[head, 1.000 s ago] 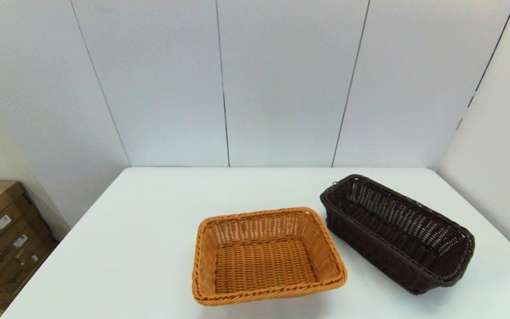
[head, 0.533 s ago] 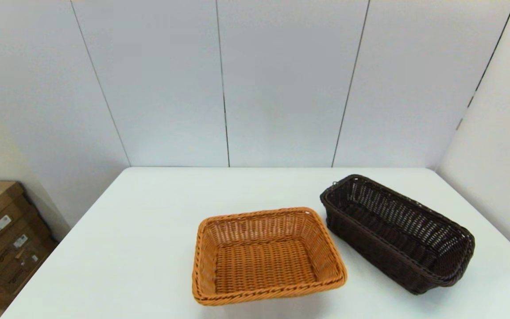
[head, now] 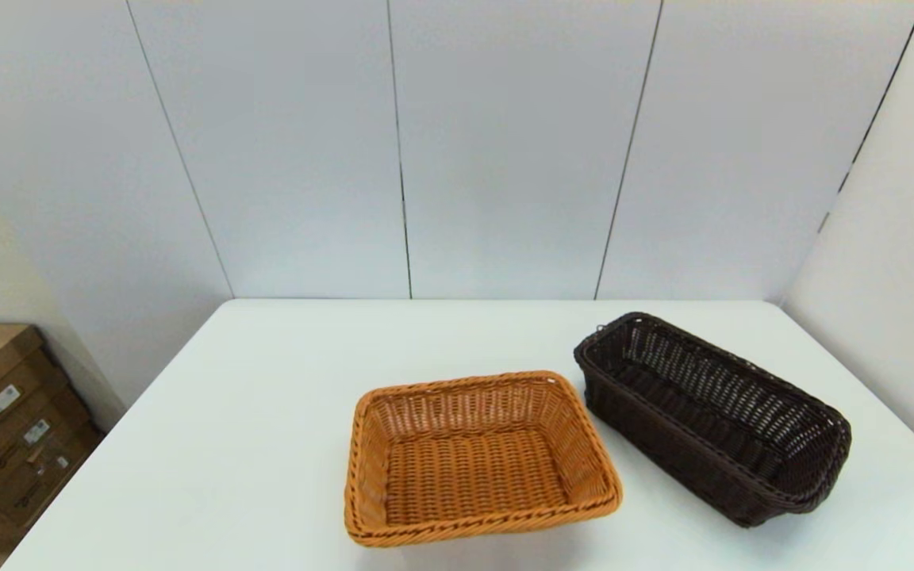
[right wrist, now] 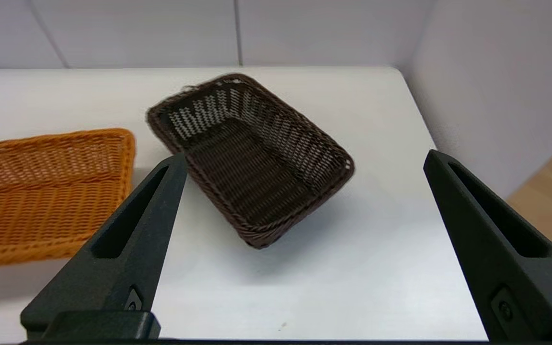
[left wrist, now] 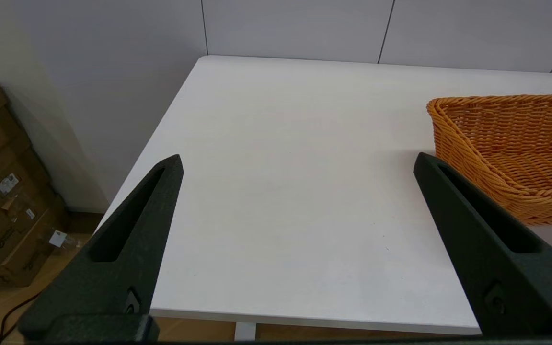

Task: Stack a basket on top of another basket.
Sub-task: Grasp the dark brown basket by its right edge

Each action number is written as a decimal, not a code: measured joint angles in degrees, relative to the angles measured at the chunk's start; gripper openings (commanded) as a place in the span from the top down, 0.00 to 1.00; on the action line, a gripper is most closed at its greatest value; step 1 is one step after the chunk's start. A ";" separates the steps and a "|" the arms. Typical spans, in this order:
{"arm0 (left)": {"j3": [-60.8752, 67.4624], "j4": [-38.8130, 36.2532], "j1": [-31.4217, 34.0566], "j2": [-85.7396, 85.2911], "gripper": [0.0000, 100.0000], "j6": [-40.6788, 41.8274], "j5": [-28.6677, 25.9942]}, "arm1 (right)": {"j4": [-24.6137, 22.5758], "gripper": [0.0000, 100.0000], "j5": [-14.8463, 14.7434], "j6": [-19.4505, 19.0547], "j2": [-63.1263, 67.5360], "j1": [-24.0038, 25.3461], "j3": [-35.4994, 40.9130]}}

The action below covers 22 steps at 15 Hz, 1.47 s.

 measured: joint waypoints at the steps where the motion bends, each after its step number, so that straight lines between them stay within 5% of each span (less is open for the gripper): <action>1: 0.00 0.00 0.00 0.00 0.00 0.02 0.00 | 2.30 0.00 -0.22 0.71 2.67 -0.28 -3.01; 8: 0.00 0.00 -0.02 0.00 0.00 0.05 0.00 | 23.84 0.00 -0.52 8.57 19.25 -1.08 -20.68; 12: 0.00 0.00 -0.02 0.00 0.00 0.07 -0.02 | 31.63 0.00 -0.63 15.09 28.89 -1.18 -25.70; 22: 0.00 0.00 -0.02 0.00 0.00 0.07 -0.02 | 30.92 0.00 -3.04 31.77 51.22 1.46 -25.78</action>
